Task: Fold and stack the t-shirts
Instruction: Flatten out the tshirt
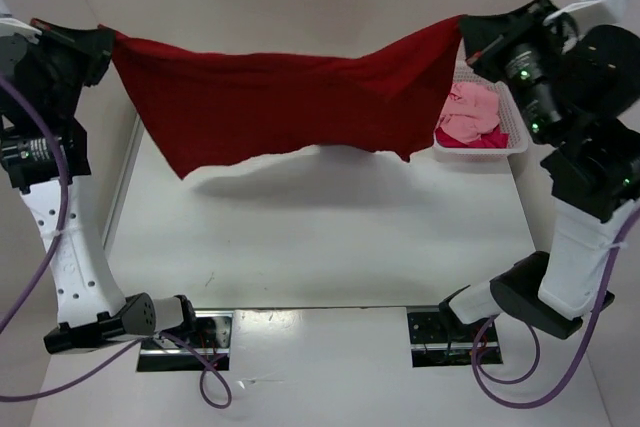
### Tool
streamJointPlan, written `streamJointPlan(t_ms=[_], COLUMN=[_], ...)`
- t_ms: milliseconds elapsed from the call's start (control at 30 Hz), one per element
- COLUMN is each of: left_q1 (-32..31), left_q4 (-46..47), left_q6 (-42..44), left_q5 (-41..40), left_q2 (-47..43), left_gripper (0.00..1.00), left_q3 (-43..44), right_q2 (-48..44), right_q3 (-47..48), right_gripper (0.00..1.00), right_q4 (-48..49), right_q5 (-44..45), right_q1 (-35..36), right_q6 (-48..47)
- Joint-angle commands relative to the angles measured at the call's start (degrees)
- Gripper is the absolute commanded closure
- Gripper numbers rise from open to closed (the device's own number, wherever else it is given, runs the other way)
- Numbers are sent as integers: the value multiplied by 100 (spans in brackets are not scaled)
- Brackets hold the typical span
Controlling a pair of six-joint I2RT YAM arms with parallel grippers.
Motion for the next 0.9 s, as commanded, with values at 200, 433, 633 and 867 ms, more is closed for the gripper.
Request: streamJointPlan(t_ms=[200,433,633,867], left_q1=[23,23,-257,-258], left_q4=[-136,328,733,734], left_q6=[-200,38,-31,-155], left_q5=[-81,-653,-583,-249], left_q2=[173,849,1771,2239], left_gripper=[100,100,100,100], left_q3=[478,-384,-675,388], right_q2=[235,2405,3610,3392], right_q3=[556,1082,1407,1776], right_gripper=[100,100,100,100], right_q4=[1420,1799,1712,2467], right_q5=[636,-436,-1488,-1594], right_q1=[-36,-983,-1908,-2049], right_q6=[-878,-988,-519,-89])
